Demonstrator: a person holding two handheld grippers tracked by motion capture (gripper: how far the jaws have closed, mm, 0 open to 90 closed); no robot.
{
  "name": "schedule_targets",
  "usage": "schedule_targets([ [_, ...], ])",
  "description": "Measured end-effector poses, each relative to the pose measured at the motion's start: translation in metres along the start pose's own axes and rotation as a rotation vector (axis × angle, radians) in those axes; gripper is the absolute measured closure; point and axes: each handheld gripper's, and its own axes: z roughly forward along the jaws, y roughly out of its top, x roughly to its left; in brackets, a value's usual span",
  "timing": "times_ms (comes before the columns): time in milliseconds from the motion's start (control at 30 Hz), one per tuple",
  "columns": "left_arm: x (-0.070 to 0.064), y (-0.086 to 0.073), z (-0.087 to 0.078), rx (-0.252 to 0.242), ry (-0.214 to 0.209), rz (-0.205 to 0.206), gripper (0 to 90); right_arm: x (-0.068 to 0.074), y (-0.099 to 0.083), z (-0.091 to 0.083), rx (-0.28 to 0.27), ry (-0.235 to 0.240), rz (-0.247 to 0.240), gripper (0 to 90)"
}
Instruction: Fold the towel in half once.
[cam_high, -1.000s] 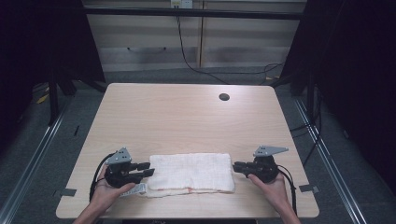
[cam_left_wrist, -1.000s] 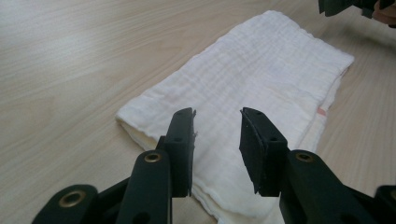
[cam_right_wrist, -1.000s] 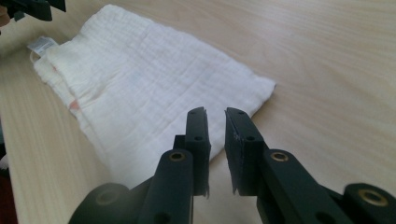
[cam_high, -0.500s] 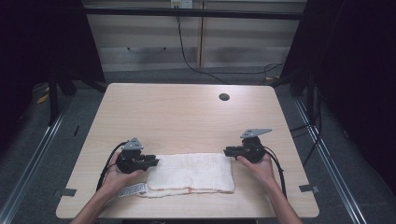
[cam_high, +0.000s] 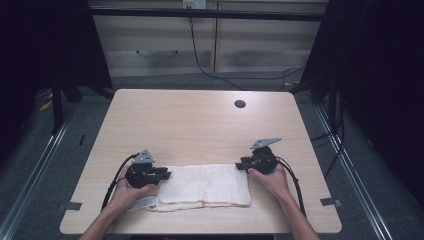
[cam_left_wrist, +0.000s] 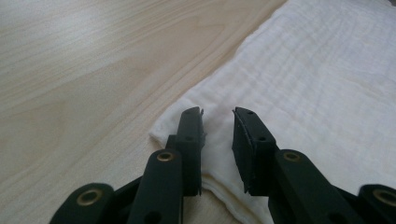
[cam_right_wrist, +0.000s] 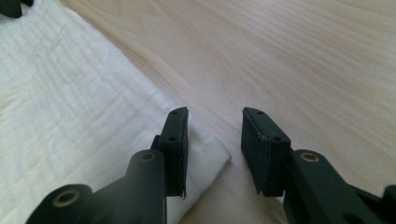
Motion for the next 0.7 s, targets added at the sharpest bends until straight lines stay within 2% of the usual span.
schedule_targets([
  [67, 0.001, 0.000, 0.000, 0.000, -0.002, -0.002, 72.5, 0.000, 0.000, 0.000, -0.004, 0.007, -0.001, 64.1],
  [167, 0.000, 0.000, 0.000, -0.002, 0.001, 0.001, 72.6, 0.001, -0.002, 0.001, -0.001, 0.035, -0.018, 73.8],
  [300, 0.003, 0.001, 0.001, -0.004, -0.014, -0.021, 71.6, 0.001, -0.003, 0.002, 0.000, 0.060, 0.001, 84.5],
  [333, 0.003, 0.002, -0.001, -0.005, 0.010, -0.018, 70.0, 0.001, -0.003, 0.002, -0.001, 0.064, 0.011, 85.4],
  [400, 0.003, 0.006, -0.004, -0.017, 0.005, -0.021, 66.3, 0.000, -0.003, 0.002, -0.006, 0.071, 0.023, 86.0],
  [433, 0.004, 0.008, -0.007, -0.029, 0.017, -0.015, 64.2, -0.001, -0.003, 0.002, -0.007, 0.073, 0.021, 86.0],
  [533, 0.011, 0.015, -0.013, -0.071, 0.038, -0.036, 60.5, -0.001, -0.003, 0.002, -0.007, 0.070, 0.023, 86.1],
  [567, 0.014, 0.016, -0.012, -0.065, 0.038, -0.056, 58.7, -0.001, -0.003, 0.002, -0.008, 0.068, 0.023, 86.1],
  [667, 0.018, 0.018, -0.008, -0.045, 0.069, -0.063, 54.4, -0.001, -0.003, 0.002, -0.005, 0.065, 0.024, 86.2],
  [700, 0.018, 0.019, -0.006, -0.035, 0.077, -0.052, 53.6, -0.001, -0.003, 0.002, -0.005, 0.065, 0.022, 86.2],
])
